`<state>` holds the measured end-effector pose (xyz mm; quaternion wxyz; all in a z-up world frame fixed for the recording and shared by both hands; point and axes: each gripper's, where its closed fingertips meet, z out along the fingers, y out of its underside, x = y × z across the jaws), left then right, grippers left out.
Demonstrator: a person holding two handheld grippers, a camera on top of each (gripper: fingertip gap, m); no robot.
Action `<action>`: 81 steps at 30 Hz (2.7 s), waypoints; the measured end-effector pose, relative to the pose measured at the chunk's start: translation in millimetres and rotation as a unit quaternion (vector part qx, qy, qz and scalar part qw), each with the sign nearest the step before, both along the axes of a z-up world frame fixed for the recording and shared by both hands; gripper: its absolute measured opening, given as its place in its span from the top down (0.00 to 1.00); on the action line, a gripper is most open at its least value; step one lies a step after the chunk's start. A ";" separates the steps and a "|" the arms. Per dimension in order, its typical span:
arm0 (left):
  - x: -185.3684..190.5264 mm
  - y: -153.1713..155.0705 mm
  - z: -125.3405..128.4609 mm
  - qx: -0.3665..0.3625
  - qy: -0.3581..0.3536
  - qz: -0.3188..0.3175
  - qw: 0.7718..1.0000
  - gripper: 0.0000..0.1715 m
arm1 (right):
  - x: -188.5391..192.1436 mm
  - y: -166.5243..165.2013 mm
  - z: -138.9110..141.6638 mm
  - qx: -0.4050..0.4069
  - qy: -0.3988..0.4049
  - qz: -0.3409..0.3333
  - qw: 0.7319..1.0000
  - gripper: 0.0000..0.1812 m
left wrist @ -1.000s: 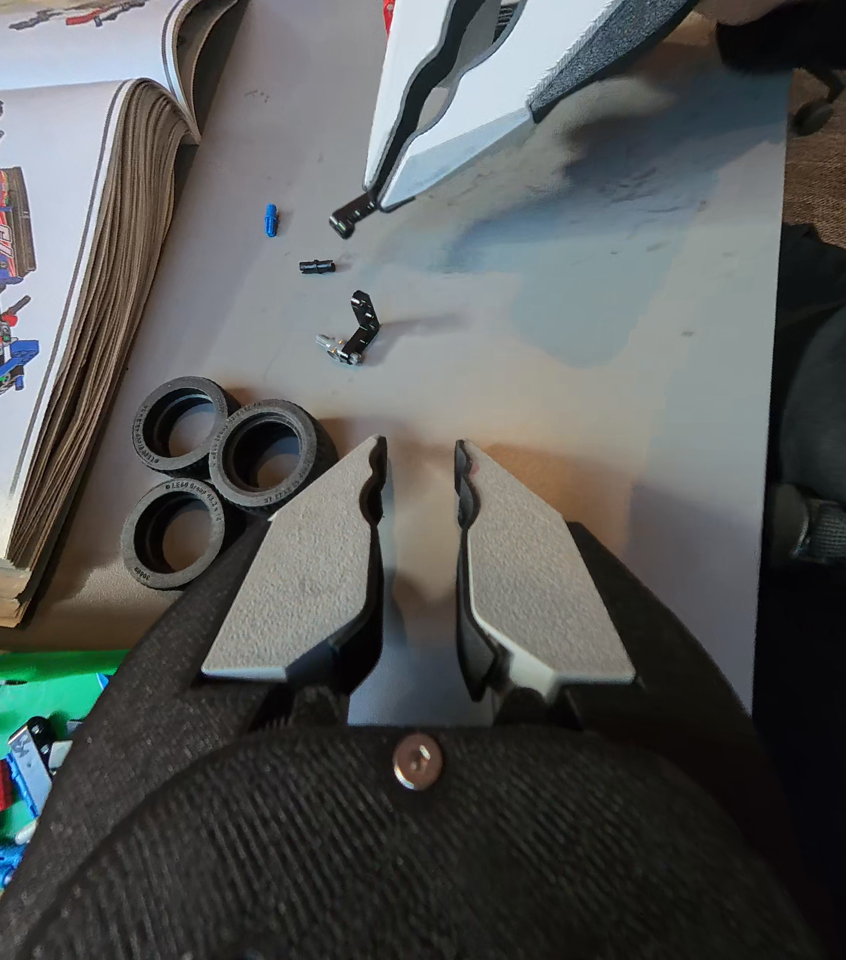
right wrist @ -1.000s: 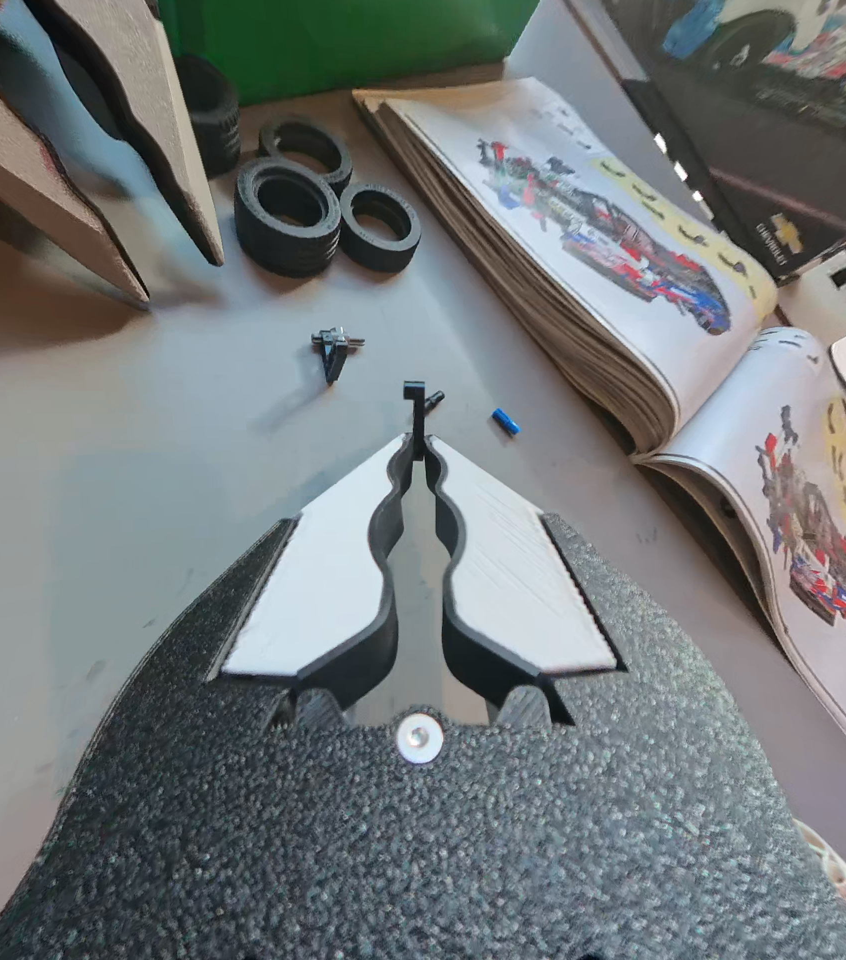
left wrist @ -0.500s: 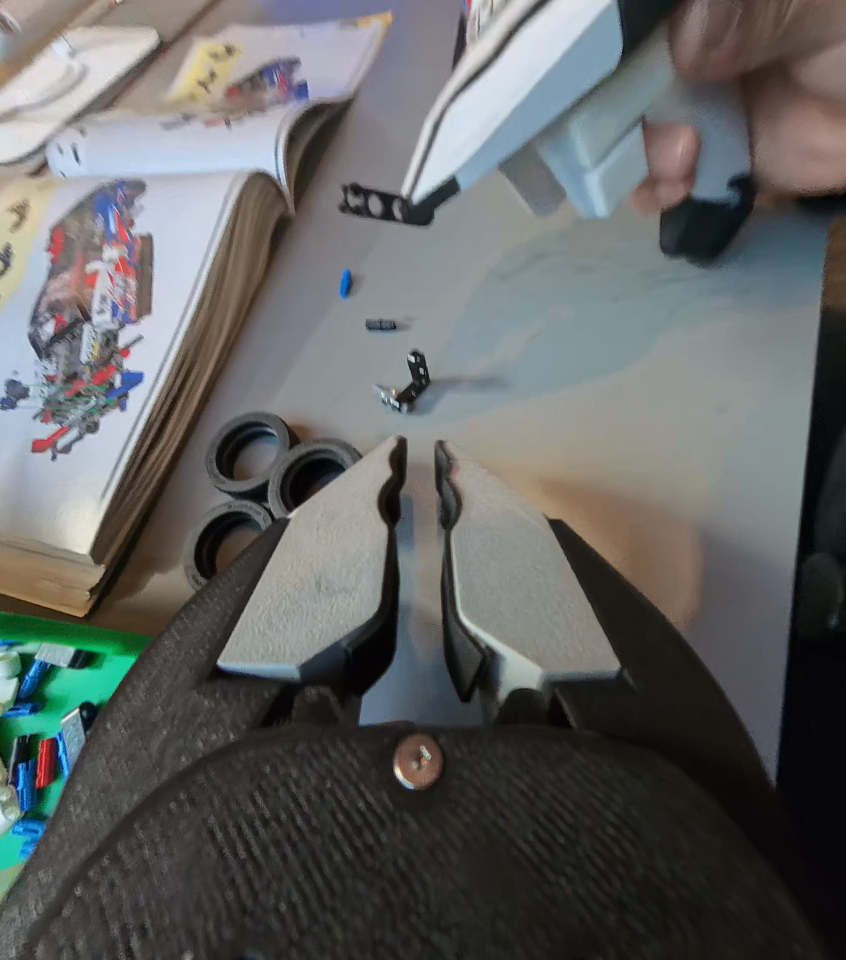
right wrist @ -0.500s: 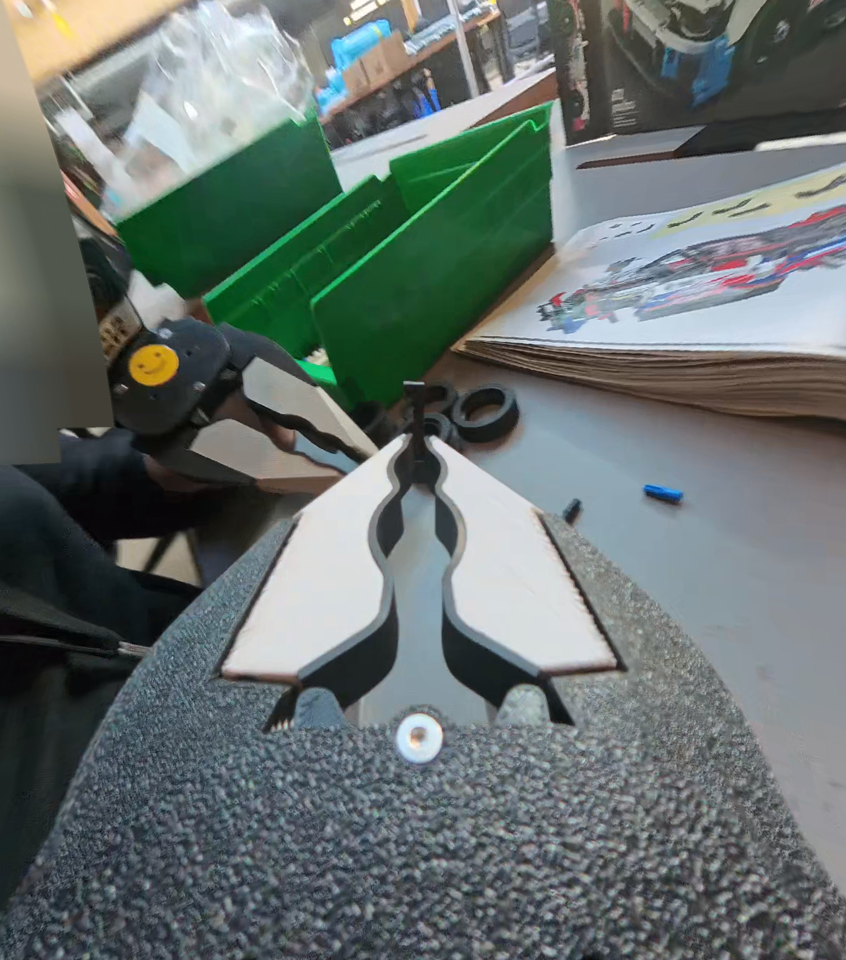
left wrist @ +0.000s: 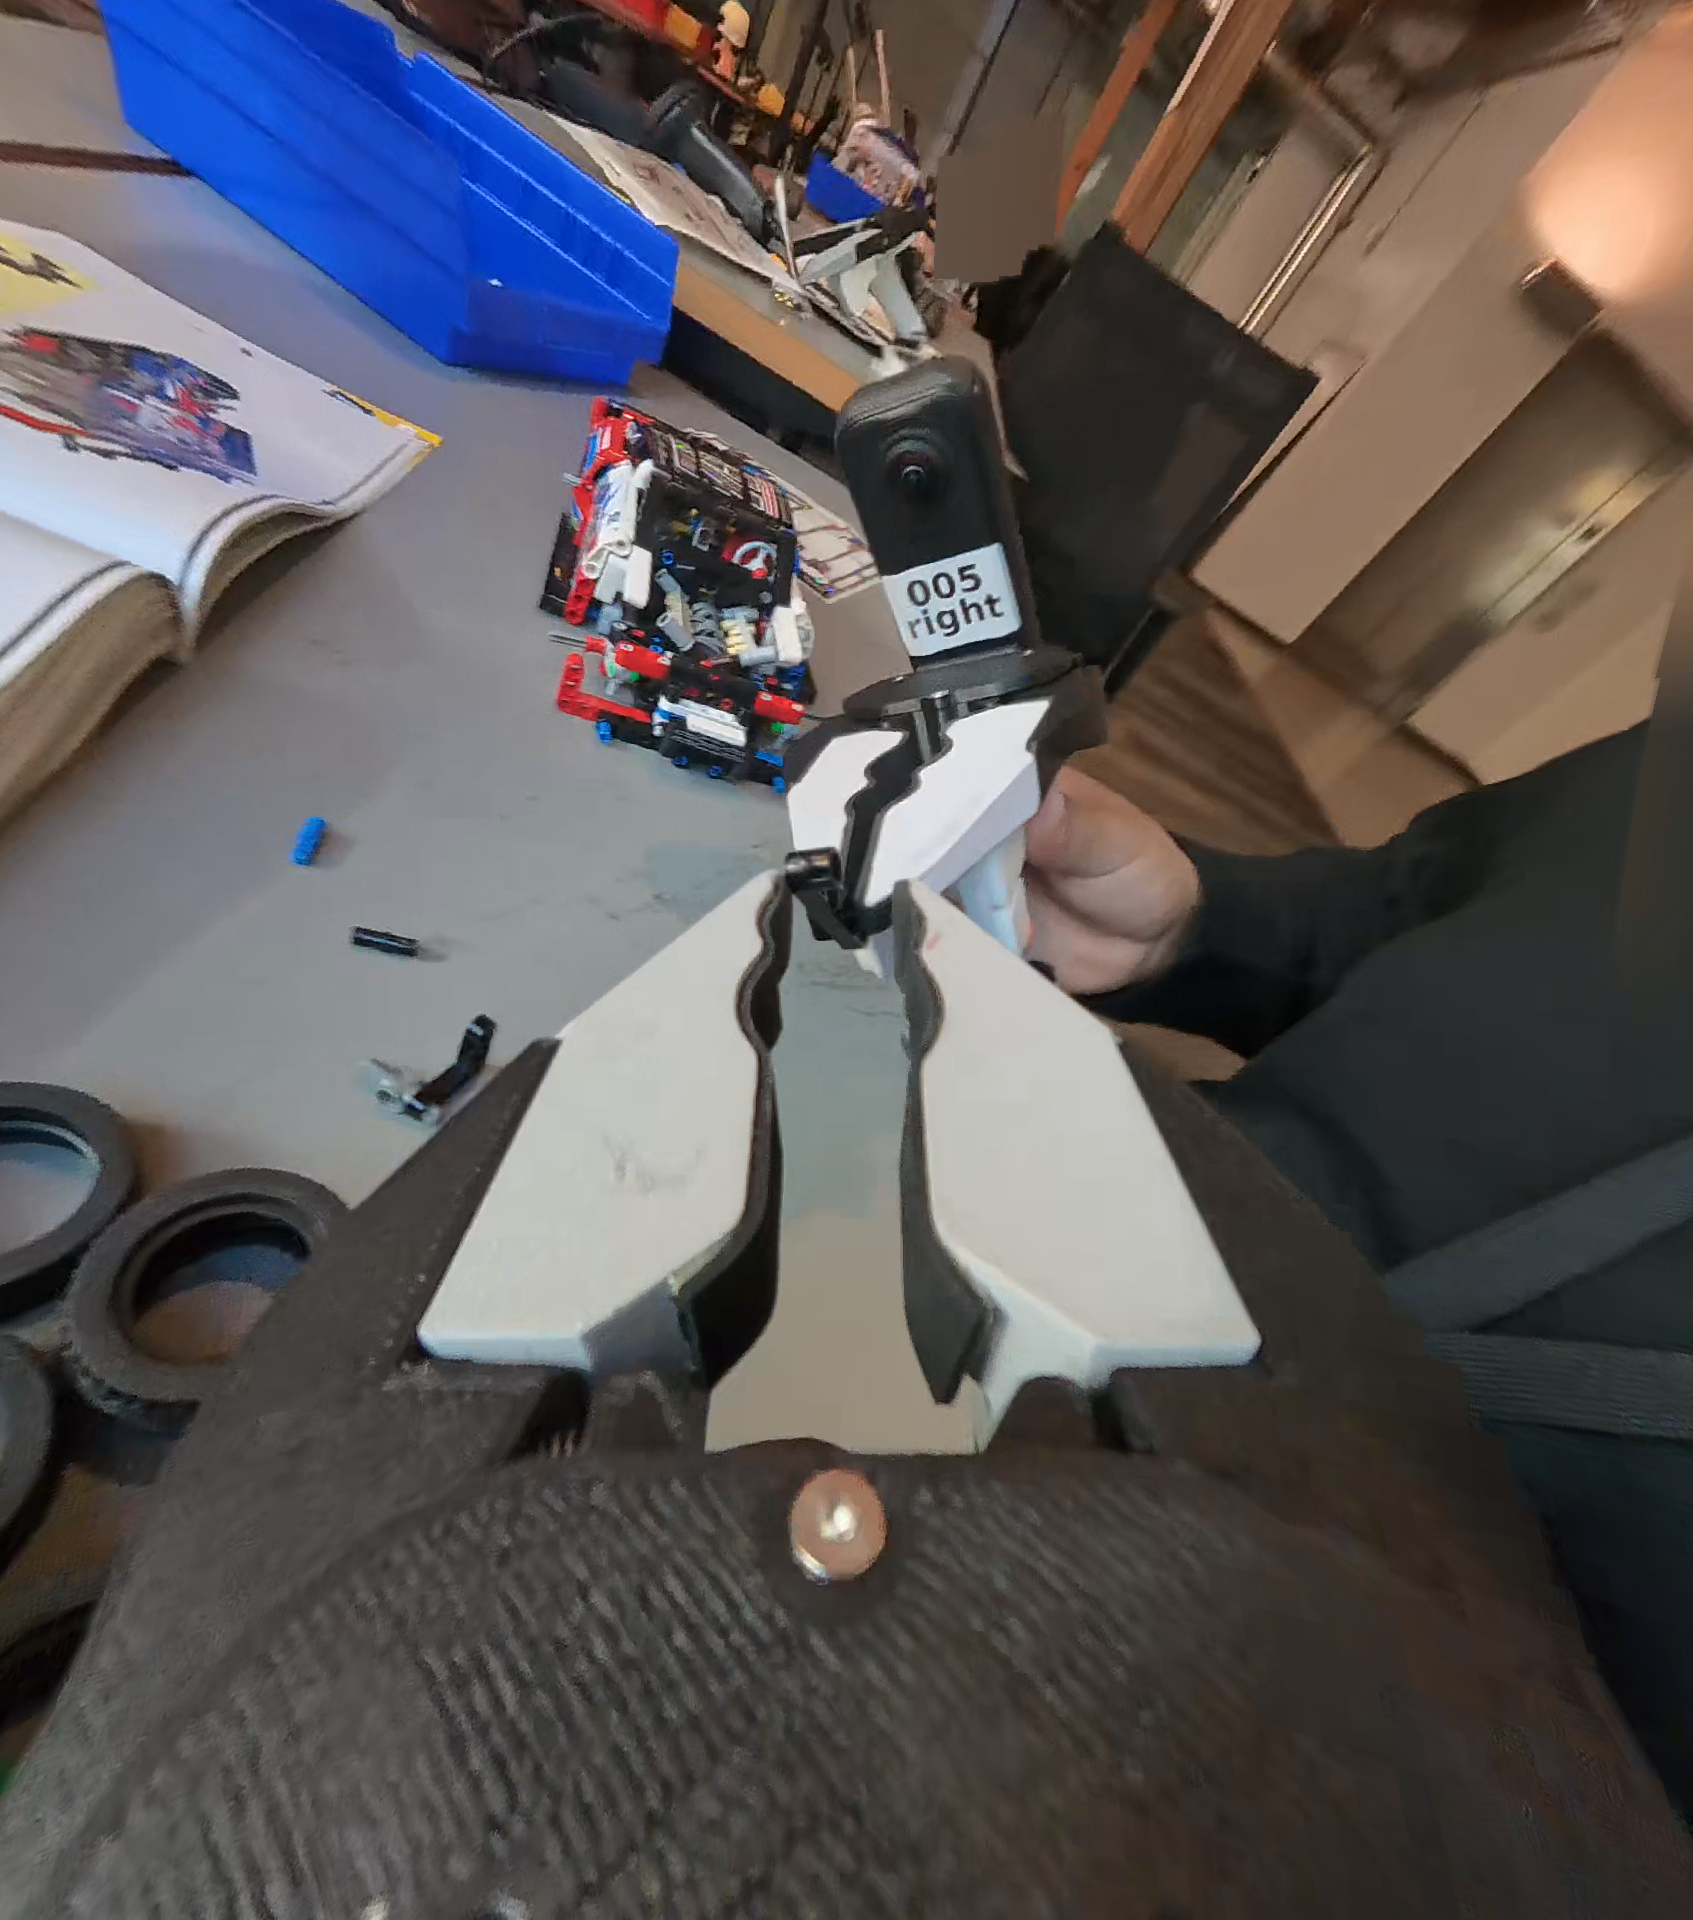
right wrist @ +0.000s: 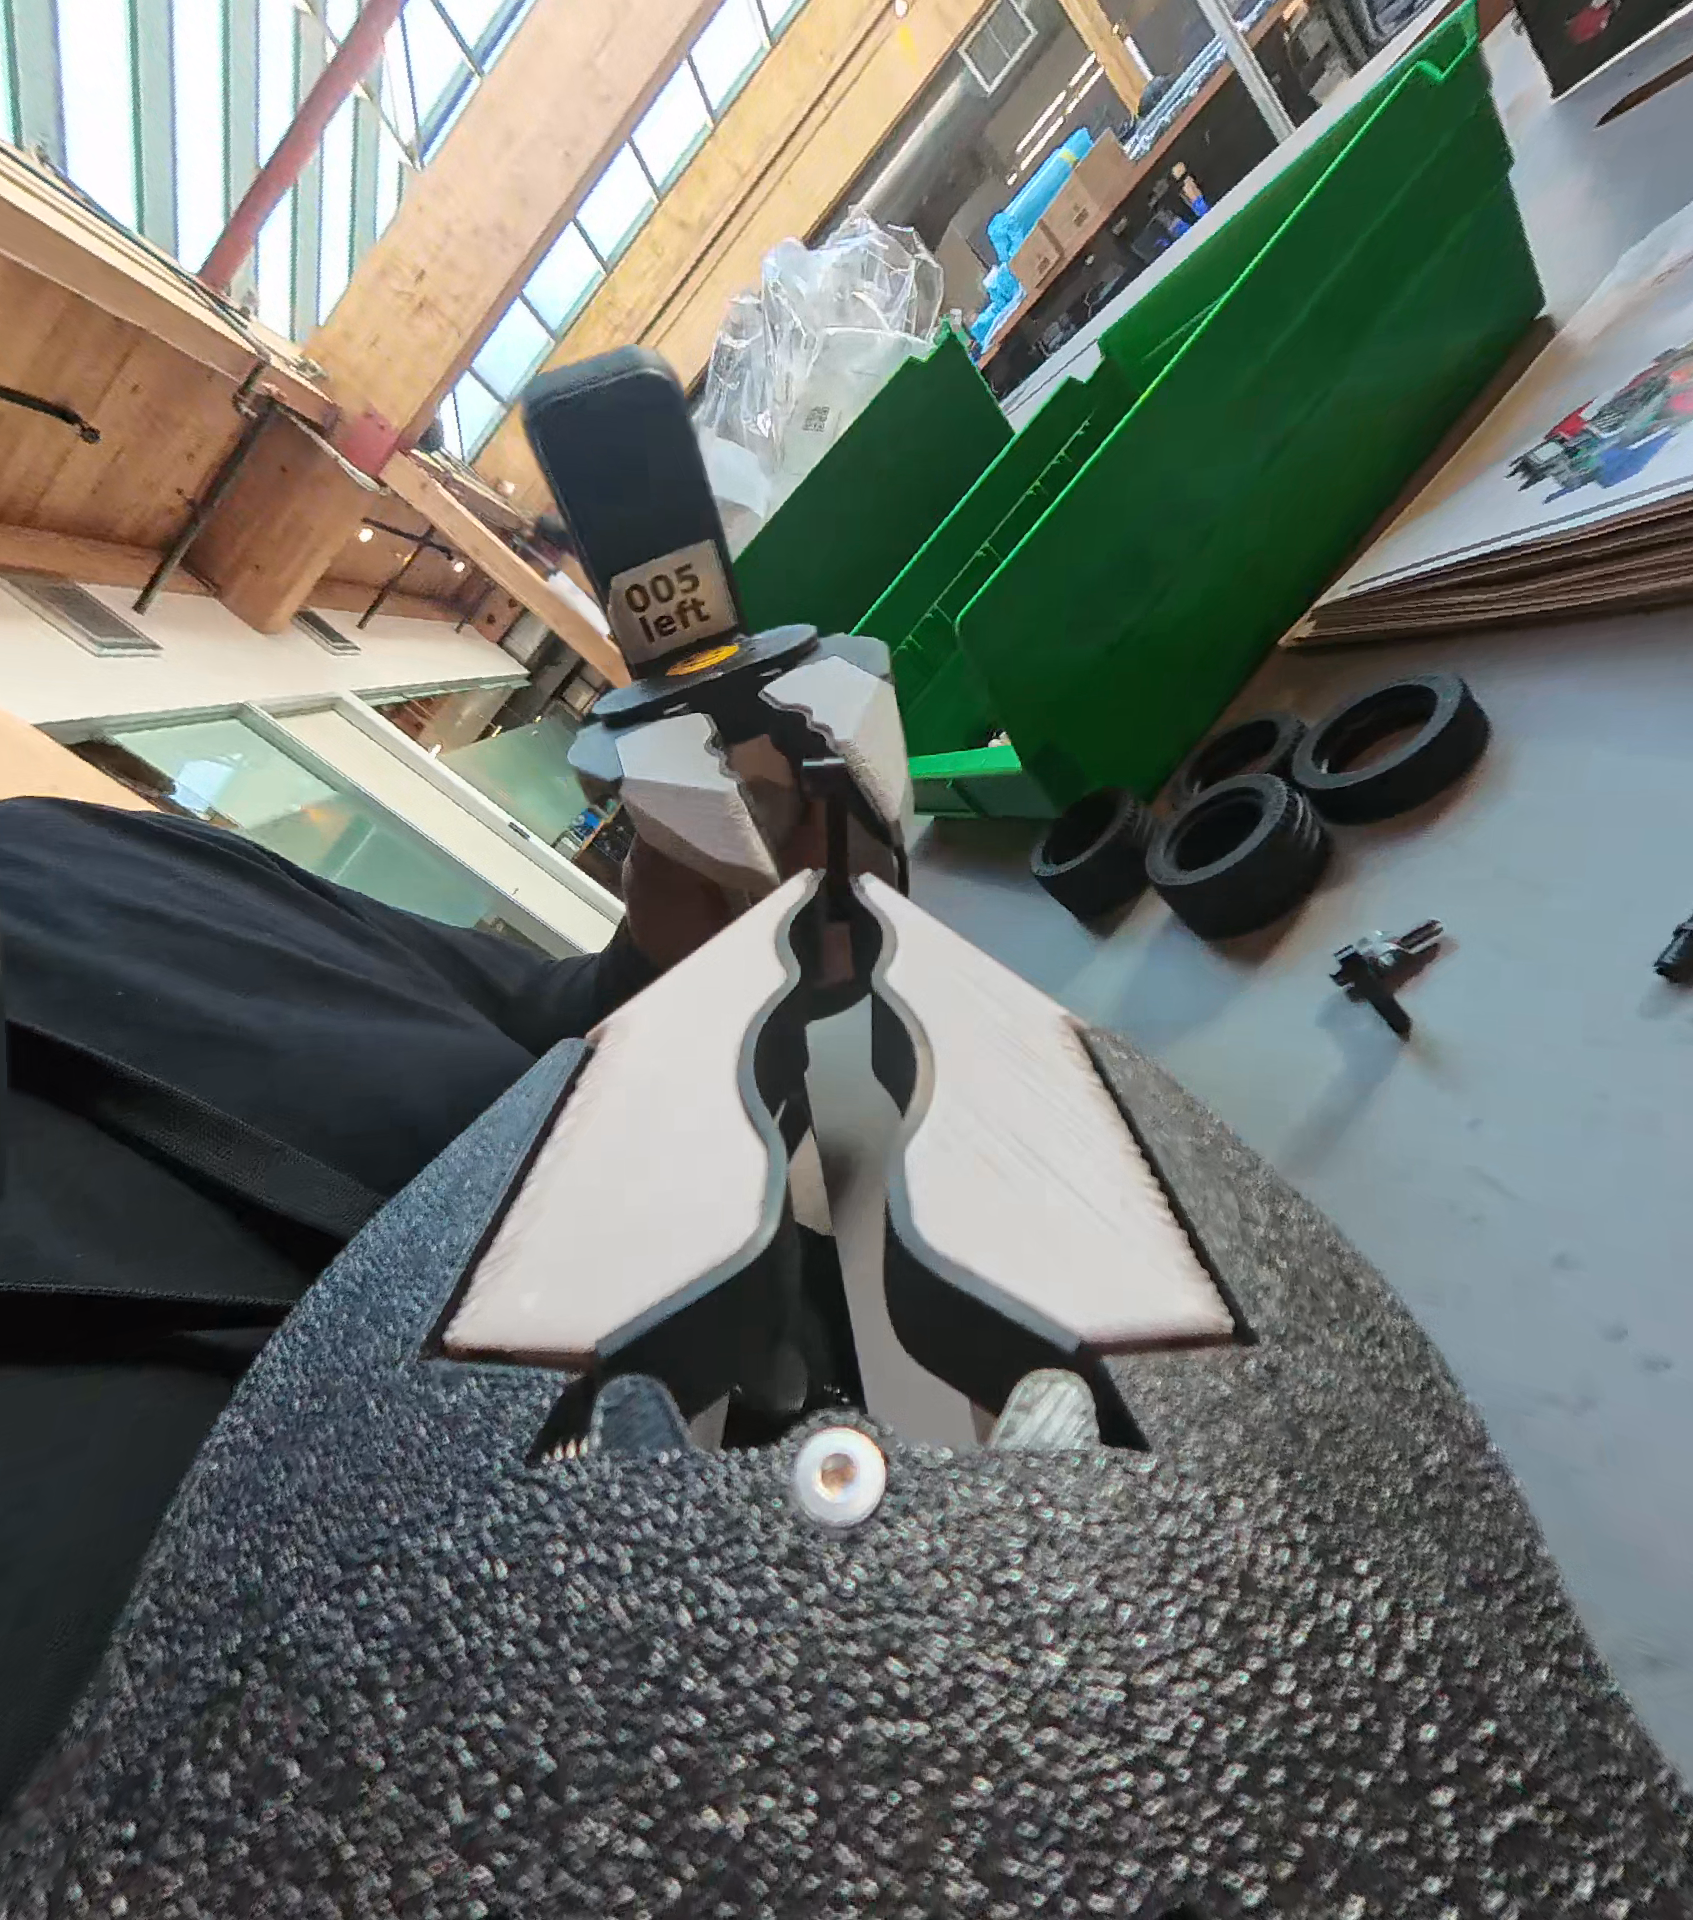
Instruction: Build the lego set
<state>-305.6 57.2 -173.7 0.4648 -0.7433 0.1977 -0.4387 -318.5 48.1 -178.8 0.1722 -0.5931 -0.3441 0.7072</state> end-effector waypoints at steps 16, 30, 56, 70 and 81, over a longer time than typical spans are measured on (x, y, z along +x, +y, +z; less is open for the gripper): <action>-7.8 8.0 -44.5 0.033 0.329 0.036 0.943 0.97 | 5.8 14.1 -13.2 0.244 -0.143 -0.047 0.958 0.88; 1.0 6.4 -69.7 0.061 0.413 0.019 0.909 0.97 | 13.9 34.4 -58.9 0.244 -0.230 -0.067 0.940 0.97; 10.0 12.8 -67.0 0.160 0.437 0.029 0.885 0.98 | 13.1 12.1 -49.3 0.039 -0.169 0.036 0.984 0.95; -10.9 15.5 -90.9 0.095 0.393 0.024 0.914 0.99 | 8.0 29.4 -70.8 0.055 -0.220 0.014 0.974 0.97; -15.4 11.9 -113.0 0.010 0.381 -0.032 0.924 0.99 | 14.5 37.7 -91.4 0.454 -0.267 0.064 0.847 0.83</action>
